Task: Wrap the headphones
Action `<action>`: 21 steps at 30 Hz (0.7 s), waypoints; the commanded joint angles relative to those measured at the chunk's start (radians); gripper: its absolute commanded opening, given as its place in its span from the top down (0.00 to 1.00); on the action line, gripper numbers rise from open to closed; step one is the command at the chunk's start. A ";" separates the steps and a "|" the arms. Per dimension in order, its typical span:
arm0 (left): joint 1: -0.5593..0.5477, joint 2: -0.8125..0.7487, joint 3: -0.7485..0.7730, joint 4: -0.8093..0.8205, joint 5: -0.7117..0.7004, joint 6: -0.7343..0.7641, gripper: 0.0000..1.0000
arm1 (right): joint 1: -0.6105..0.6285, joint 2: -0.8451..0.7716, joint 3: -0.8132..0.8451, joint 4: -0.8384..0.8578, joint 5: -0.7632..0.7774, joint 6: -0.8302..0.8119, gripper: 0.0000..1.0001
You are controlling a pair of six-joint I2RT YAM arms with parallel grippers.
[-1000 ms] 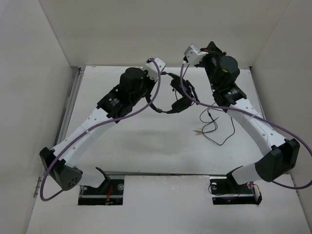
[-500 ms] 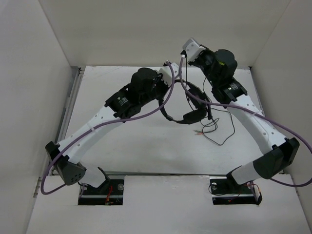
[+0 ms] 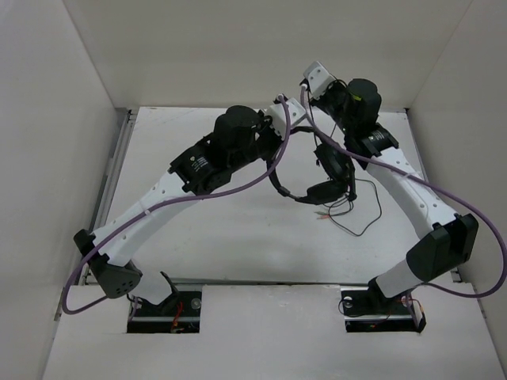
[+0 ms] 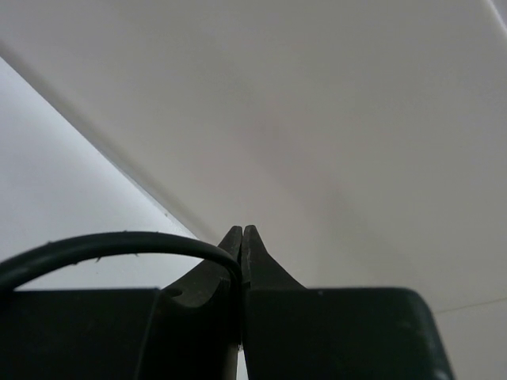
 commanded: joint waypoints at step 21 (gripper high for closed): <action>0.010 0.003 0.222 0.060 0.025 -0.033 1.00 | -0.126 -0.009 -0.005 -0.192 -0.742 0.643 0.99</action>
